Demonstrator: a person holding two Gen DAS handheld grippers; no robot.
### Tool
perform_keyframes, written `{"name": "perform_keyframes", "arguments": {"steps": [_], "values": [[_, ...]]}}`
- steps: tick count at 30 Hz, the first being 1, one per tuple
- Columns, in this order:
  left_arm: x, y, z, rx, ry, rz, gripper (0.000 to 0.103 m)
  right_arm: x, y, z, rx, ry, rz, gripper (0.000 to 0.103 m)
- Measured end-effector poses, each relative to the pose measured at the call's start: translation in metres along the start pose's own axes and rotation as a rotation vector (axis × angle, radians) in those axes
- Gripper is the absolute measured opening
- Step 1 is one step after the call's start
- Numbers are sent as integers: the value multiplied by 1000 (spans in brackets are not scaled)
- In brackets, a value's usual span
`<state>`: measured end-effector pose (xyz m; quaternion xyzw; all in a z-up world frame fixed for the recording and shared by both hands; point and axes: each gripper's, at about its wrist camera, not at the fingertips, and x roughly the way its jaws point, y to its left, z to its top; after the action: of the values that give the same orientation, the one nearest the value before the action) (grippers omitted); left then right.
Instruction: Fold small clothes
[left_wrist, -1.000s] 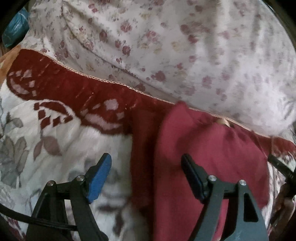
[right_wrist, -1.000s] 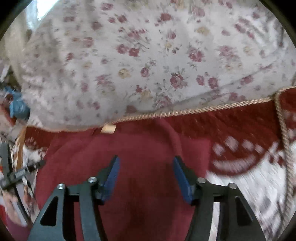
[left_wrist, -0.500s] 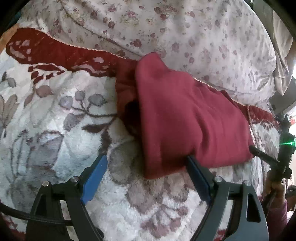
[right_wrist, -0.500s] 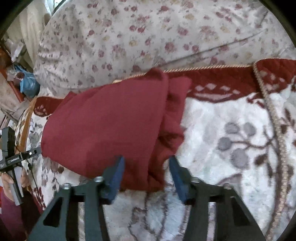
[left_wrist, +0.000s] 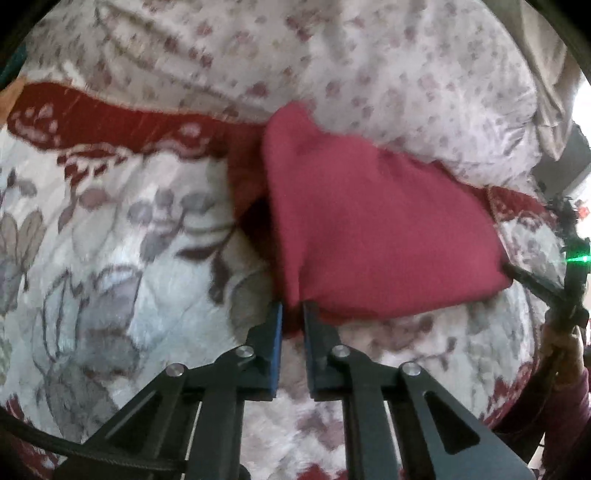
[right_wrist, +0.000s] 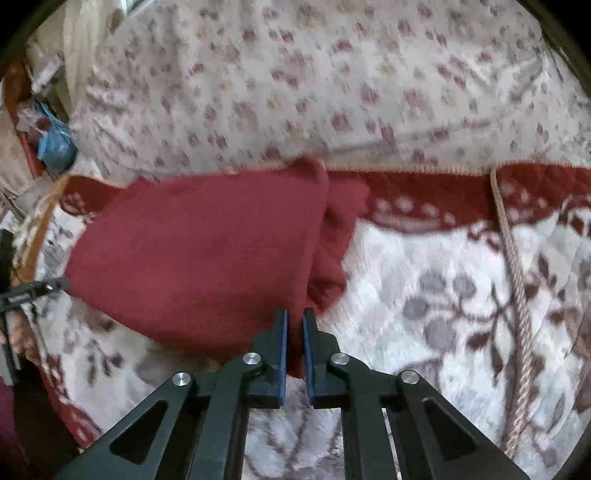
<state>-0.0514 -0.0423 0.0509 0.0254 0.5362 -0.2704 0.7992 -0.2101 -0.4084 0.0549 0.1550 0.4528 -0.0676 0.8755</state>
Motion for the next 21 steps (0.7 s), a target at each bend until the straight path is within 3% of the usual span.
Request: {"name": "perform_keyframes", "arguments": {"steps": [2,8,10,11,12,13,18,21], "values": [[0,1,-2,8,0,18,8,11,-3,-9,20,15,3,7],[-15,-17,3,59,-52,68,14,-12,-1,0,36,-16,9,13],[-20,-23,10,51,-71,78,50,-21,4,8,31,-47,3,23],[-22,-25,15,28,-88,79,57,-23,6,17,37,-66,7,30],[-23,-26,19,10,-106,74,63,-22,8,23,41,-80,10,44],[-24,-26,25,-11,-122,72,64,-19,11,30,43,-90,12,50],[-3,-23,46,-75,-126,160,66,33,32,77,39,-55,17,50],[17,-13,48,-76,-124,249,66,68,38,100,35,-34,-30,50]]}}
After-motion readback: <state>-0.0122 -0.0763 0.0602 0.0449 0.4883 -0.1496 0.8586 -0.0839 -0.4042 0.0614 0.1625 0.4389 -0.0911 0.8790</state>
